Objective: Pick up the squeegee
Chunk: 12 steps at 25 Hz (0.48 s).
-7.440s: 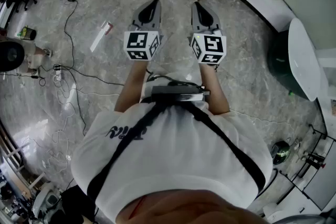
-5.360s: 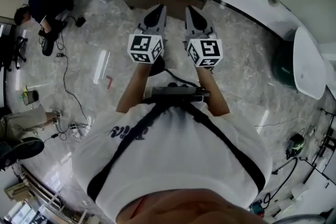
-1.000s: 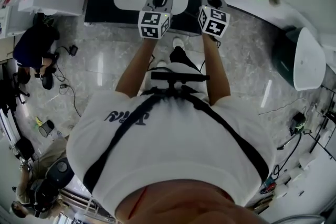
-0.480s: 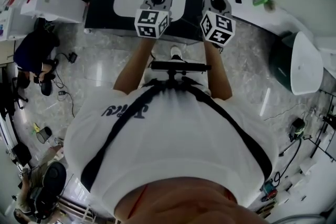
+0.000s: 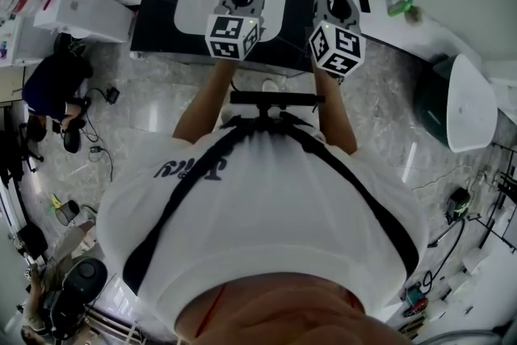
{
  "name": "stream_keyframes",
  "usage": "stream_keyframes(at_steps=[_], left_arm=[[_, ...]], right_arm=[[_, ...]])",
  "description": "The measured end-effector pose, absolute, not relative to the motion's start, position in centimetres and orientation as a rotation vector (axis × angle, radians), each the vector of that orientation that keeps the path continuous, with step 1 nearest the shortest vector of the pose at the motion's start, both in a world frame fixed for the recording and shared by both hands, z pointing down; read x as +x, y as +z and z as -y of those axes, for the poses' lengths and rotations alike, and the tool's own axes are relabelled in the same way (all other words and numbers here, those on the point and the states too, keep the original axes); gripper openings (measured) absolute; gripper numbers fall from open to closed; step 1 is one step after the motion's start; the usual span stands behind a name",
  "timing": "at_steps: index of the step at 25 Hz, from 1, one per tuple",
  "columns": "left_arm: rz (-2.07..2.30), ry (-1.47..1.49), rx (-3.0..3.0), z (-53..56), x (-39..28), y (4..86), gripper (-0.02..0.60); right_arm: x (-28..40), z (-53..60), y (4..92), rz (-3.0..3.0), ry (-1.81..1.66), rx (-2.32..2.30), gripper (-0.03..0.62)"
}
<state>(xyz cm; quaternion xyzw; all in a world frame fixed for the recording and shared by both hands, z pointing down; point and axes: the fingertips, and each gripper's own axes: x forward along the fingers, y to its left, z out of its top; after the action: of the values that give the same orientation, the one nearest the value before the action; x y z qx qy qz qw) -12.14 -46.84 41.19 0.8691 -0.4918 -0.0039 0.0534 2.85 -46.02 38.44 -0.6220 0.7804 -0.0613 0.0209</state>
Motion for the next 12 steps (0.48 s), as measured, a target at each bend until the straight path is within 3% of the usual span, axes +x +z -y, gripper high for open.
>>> stream_keyframes(at_steps=[12], left_arm=[[1.485, -0.011, 2.662, 47.58, -11.12, 40.64, 0.014]], right_arm=[[3.53, 46.39, 37.70, -2.411, -0.141, -1.939, 0.097]])
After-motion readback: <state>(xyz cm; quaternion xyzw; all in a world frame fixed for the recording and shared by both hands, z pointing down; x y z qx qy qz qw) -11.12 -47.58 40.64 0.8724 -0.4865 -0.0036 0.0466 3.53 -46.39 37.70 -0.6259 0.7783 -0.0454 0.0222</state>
